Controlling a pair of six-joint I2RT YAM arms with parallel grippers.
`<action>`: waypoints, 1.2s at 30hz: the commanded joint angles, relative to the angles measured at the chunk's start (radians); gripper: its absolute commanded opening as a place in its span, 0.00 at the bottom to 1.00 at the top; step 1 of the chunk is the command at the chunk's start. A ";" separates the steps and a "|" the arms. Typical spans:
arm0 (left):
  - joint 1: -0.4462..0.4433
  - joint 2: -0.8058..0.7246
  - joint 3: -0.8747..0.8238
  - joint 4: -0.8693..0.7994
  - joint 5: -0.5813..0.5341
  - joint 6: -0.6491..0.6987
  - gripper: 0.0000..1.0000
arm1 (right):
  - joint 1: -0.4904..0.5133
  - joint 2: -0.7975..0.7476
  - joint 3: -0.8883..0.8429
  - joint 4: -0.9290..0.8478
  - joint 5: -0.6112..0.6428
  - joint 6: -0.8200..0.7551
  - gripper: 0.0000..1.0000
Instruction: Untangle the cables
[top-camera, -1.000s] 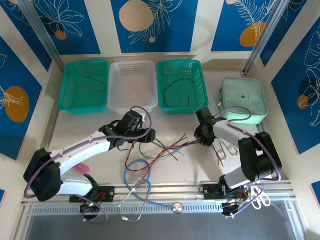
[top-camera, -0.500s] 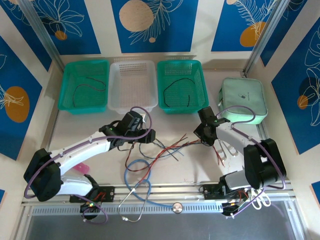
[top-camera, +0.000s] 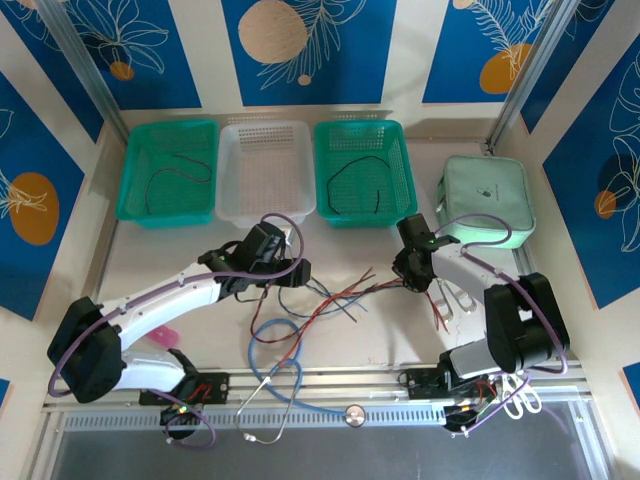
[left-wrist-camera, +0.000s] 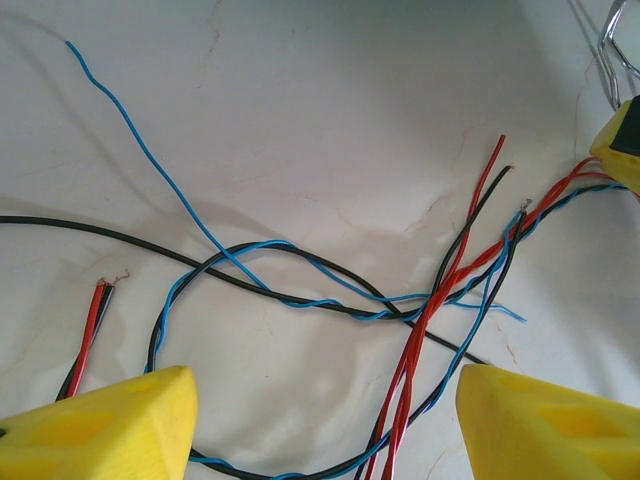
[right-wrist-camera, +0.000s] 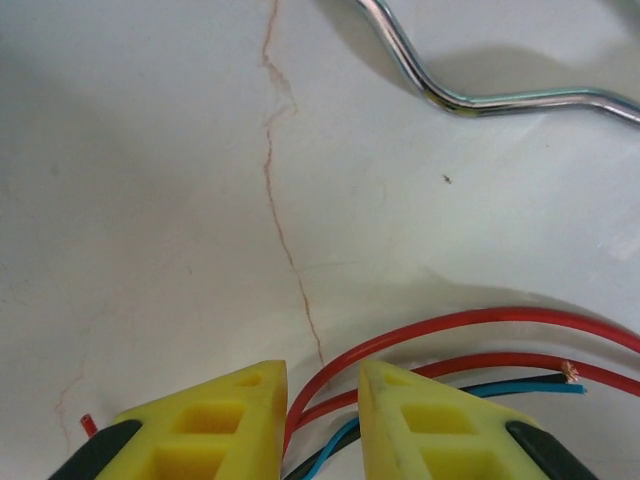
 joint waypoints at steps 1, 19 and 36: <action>-0.012 0.009 0.033 -0.017 -0.004 -0.010 0.69 | -0.002 0.033 -0.013 0.007 -0.003 0.030 0.25; -0.016 0.003 0.037 -0.039 -0.015 -0.005 0.69 | 0.038 0.093 0.046 -0.062 0.069 0.098 0.20; -0.020 -0.054 0.022 -0.077 -0.049 0.018 0.69 | 0.067 0.056 0.020 -0.028 0.065 0.161 0.01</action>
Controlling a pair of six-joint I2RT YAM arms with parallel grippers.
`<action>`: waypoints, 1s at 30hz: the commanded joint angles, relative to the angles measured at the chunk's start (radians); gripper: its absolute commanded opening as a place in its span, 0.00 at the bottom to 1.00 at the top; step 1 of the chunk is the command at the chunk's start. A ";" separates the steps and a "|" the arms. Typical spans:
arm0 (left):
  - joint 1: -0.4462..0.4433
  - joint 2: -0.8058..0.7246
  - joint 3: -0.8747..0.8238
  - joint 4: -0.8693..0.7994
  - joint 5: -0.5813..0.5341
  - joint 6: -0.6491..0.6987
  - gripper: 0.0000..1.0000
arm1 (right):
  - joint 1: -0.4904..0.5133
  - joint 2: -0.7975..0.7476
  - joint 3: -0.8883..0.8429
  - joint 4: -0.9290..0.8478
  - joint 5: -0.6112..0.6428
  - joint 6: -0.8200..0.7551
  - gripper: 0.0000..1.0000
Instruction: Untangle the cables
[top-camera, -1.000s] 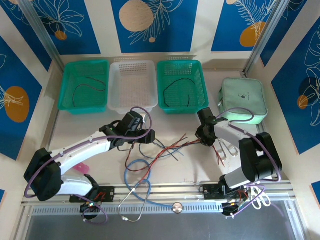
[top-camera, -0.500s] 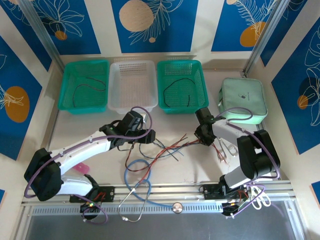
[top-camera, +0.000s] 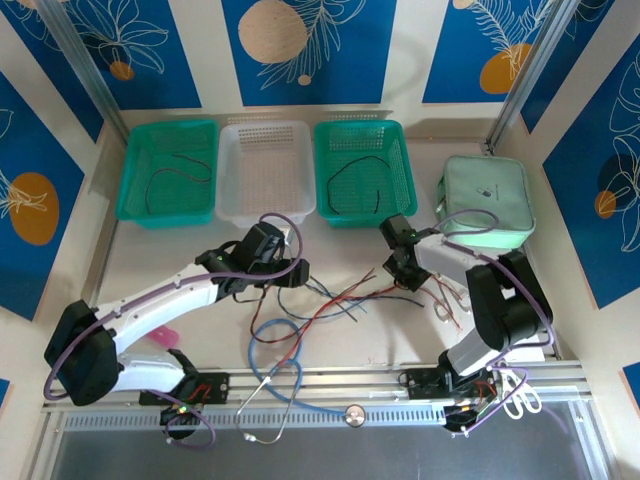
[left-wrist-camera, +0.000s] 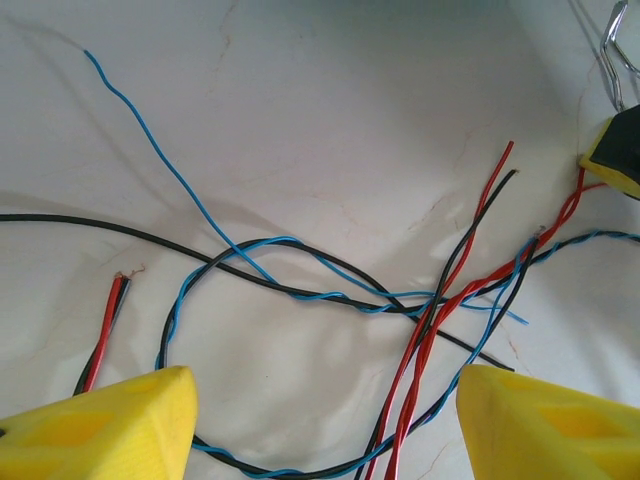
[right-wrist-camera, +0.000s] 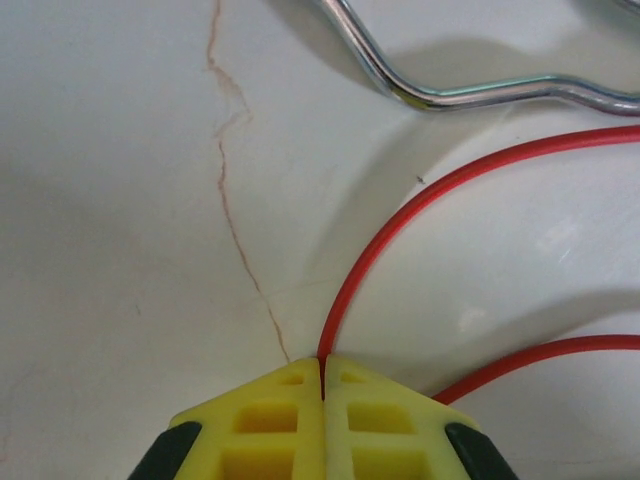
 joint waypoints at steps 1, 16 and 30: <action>-0.010 -0.027 0.011 -0.039 -0.022 0.018 0.69 | -0.012 -0.065 -0.052 0.052 -0.070 0.032 0.00; -0.003 -0.033 0.105 -0.028 0.084 0.007 0.70 | 0.046 -0.490 -0.100 0.090 0.028 -0.076 0.00; 0.143 0.047 0.226 0.155 0.435 -0.152 0.69 | 0.051 -0.705 0.000 0.376 -0.231 -0.473 0.00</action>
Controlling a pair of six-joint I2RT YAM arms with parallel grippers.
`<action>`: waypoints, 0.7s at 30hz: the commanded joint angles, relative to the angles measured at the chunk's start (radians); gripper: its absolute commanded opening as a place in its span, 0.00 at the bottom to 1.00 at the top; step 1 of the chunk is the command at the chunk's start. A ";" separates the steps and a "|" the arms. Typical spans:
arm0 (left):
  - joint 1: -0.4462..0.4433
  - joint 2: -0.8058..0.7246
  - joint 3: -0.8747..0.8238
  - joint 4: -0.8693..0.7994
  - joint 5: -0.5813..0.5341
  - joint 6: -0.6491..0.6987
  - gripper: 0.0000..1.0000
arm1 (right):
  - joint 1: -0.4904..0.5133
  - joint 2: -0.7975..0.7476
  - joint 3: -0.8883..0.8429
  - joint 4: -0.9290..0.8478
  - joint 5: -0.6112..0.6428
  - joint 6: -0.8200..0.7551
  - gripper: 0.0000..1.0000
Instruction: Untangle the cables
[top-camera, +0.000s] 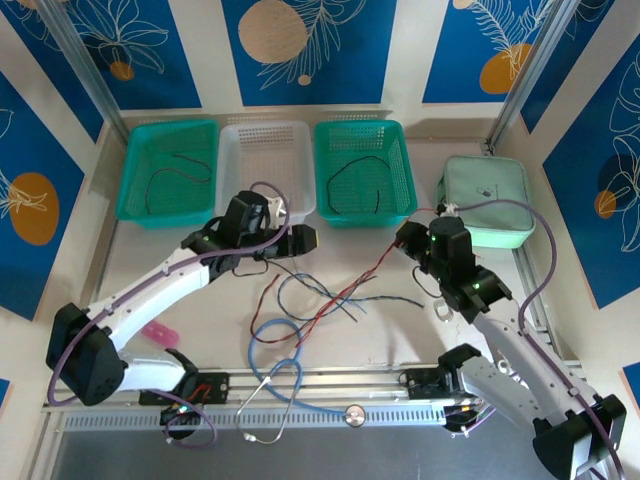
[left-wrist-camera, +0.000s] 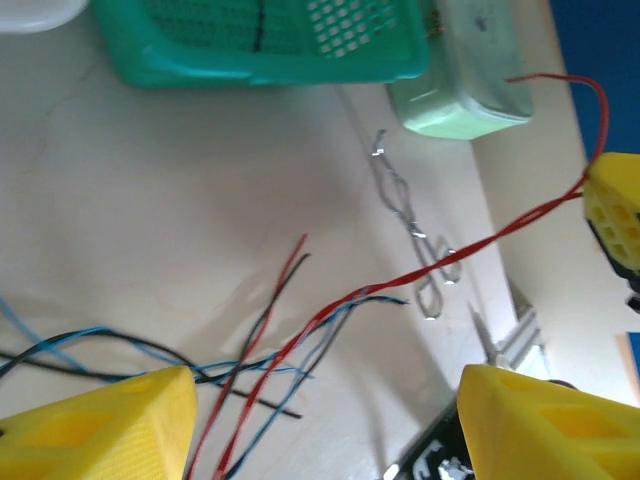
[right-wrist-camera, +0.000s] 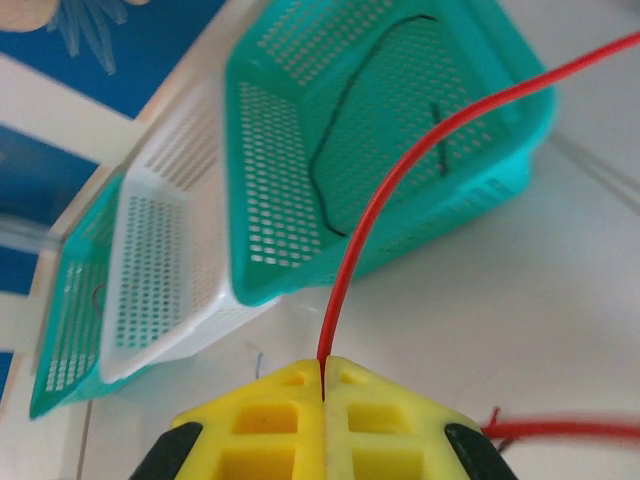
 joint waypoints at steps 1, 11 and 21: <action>0.012 0.026 0.079 0.054 0.104 -0.018 0.69 | 0.004 0.027 0.081 0.118 -0.153 -0.146 0.00; 0.121 0.006 0.156 0.093 0.239 -0.049 0.66 | 0.004 0.185 0.229 0.360 -0.437 -0.195 0.00; 0.124 -0.015 0.249 -0.034 0.197 0.138 0.62 | 0.122 0.337 0.302 0.371 -0.587 -0.329 0.00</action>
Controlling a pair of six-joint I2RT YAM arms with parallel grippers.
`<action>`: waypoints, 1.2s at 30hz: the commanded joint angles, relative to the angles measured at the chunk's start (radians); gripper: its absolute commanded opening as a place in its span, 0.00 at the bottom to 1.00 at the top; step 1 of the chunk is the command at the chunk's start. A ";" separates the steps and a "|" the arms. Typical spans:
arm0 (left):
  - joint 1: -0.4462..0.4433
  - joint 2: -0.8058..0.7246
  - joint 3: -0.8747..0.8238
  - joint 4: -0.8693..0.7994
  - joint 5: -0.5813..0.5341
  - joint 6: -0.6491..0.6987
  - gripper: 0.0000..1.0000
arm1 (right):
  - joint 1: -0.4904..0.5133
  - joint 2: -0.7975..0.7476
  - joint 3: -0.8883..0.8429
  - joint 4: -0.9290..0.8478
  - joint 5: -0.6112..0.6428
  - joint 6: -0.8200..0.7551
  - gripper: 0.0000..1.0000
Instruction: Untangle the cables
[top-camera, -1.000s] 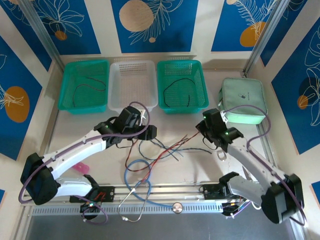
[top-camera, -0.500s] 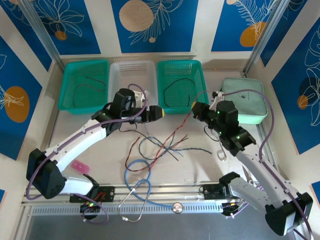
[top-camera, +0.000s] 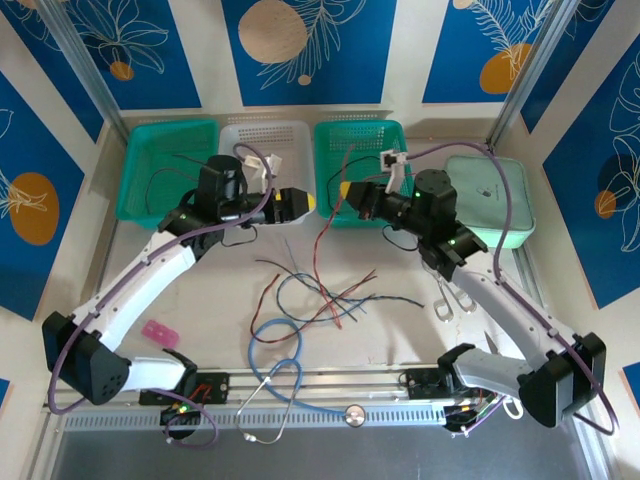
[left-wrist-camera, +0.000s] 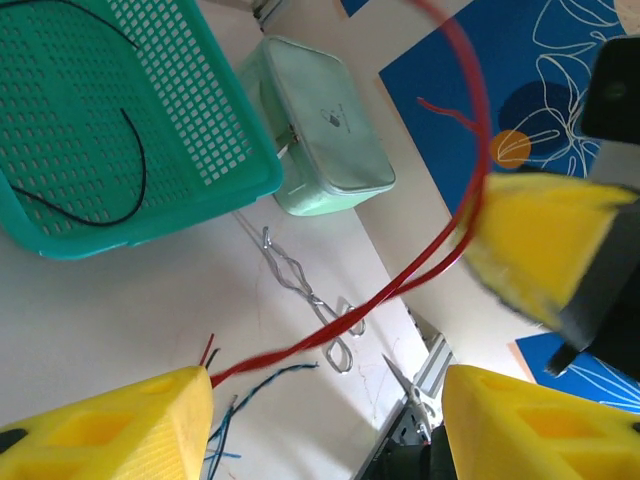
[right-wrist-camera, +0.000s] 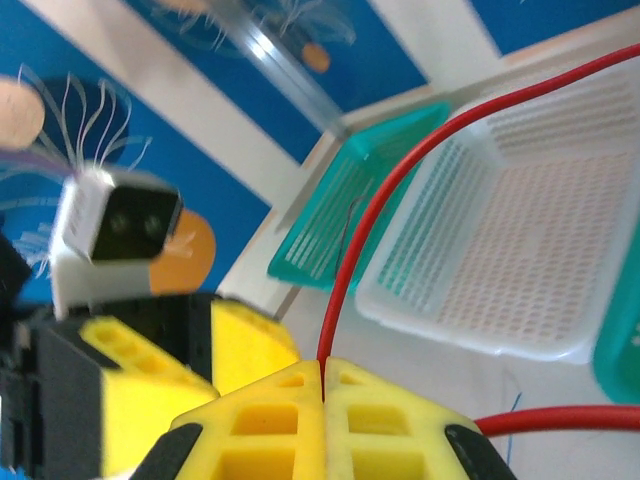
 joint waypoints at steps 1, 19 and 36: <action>0.004 -0.012 0.054 -0.036 0.004 0.031 0.62 | 0.058 0.018 0.039 0.009 -0.082 -0.154 0.00; 0.008 -0.001 0.036 0.092 -0.002 -0.102 0.30 | 0.184 0.038 0.025 -0.011 -0.034 -0.435 0.00; 0.038 -0.065 -0.023 0.097 -0.066 -0.110 0.00 | 0.117 -0.126 0.003 -0.176 0.193 -0.054 0.71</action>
